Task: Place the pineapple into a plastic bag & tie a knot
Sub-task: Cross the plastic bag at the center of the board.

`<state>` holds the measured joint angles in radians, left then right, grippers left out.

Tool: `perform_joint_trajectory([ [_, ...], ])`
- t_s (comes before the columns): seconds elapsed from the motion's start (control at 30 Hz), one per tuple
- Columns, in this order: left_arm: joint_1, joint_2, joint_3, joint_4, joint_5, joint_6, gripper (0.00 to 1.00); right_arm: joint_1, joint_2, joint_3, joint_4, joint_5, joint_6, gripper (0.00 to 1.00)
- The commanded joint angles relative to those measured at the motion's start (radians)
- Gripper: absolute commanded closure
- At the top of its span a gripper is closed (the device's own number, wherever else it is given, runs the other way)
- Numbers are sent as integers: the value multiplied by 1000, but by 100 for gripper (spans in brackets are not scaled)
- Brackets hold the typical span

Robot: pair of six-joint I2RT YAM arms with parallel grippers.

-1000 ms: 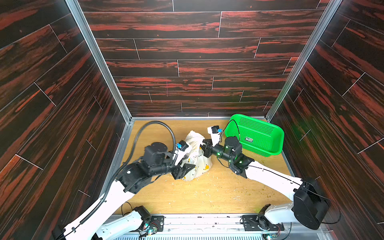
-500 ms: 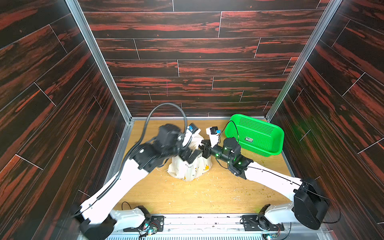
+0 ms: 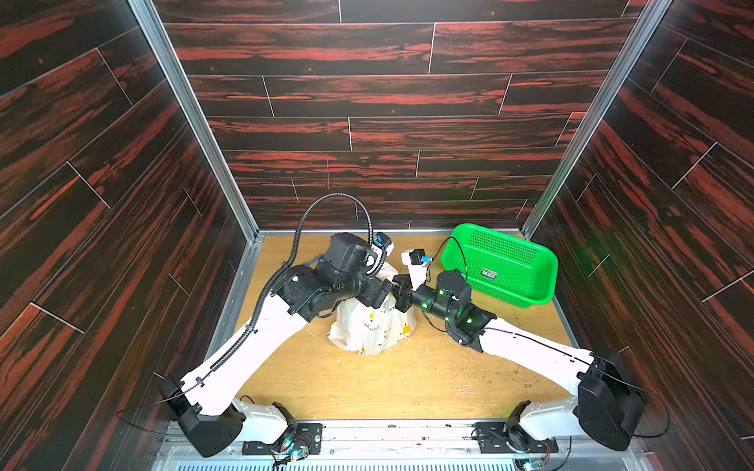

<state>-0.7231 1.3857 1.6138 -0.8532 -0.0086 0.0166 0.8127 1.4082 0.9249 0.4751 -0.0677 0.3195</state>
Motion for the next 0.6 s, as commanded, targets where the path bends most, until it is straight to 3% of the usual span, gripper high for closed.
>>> perform_joint_trajectory([
  [0.0, 0, 13, 16, -50, 4, -17, 14, 11, 6, 47, 32, 8, -24, 100],
  [0.1, 5, 28, 14, -45, -19, -22, 19, 16, 8, 52, 31, 4, -31, 100],
  [0.4, 15, 35, 0, 5, -37, -41, 55, 25, 9, 52, 21, -2, -40, 100],
  [0.57, 16, 33, 0, 14, -30, -35, 81, 28, 11, 49, 8, -6, -41, 100],
])
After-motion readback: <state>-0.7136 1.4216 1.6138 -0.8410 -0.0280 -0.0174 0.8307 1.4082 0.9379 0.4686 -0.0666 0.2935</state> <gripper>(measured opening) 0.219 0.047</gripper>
